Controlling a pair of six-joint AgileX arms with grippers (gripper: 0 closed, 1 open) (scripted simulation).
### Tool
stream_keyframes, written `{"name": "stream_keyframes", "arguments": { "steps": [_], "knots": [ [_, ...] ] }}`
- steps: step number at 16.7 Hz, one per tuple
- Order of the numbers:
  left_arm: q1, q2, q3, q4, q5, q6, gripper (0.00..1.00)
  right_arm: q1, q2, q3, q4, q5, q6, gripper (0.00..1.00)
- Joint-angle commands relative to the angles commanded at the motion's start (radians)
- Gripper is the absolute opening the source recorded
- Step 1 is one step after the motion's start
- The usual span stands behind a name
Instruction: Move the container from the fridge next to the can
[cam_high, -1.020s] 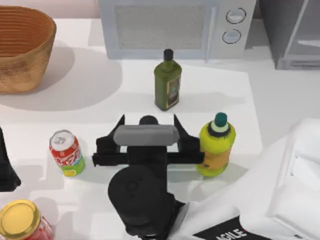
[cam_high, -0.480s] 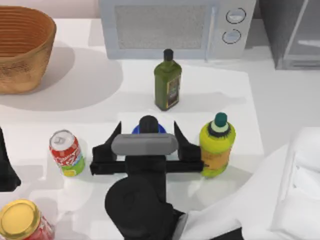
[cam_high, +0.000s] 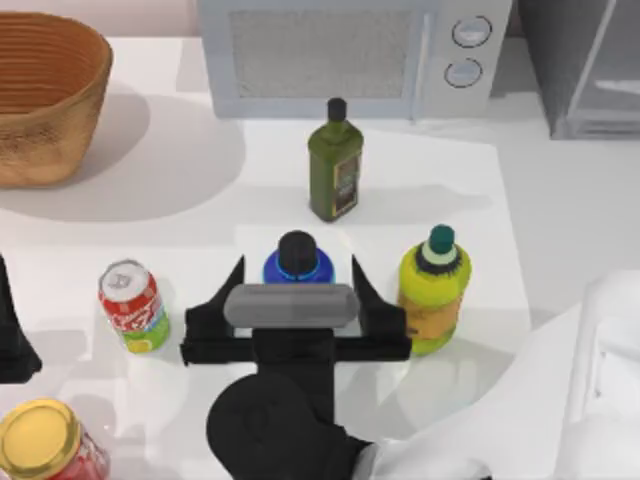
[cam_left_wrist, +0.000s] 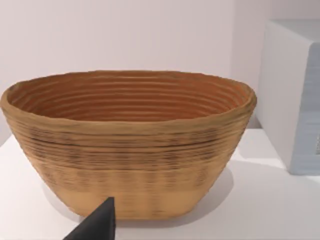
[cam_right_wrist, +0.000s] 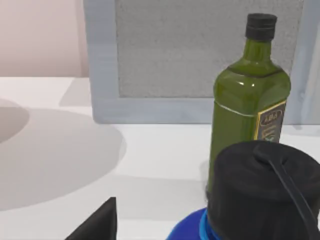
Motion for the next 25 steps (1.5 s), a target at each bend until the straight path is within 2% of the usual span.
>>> {"name": "stream_keyframes", "arguments": {
  "steps": [4, 8, 12, 19, 25],
  "knots": [
    [0.0, 0.0, 0.0, 0.0, 0.0, 0.0, 1.0, -0.05, -0.103, -0.013, -0.026, -0.057, -0.015, 1.0],
    [0.0, 0.0, 0.0, 0.0, 0.0, 0.0, 1.0, -0.211, -0.37, -0.092, -0.112, -0.202, -0.047, 1.0],
    [0.0, 0.0, 0.0, 0.0, 0.0, 0.0, 1.0, -0.442, -0.755, -0.235, -0.257, -0.402, -0.087, 1.0],
    [0.0, 0.0, 0.0, 0.0, 0.0, 0.0, 1.0, -0.873, -1.505, -0.58, -0.616, -0.818, -0.155, 1.0],
    [0.0, 0.0, 0.0, 0.0, 0.0, 0.0, 1.0, -1.132, -2.001, -0.849, -0.892, -1.13, -0.197, 1.0]
  ]
}}
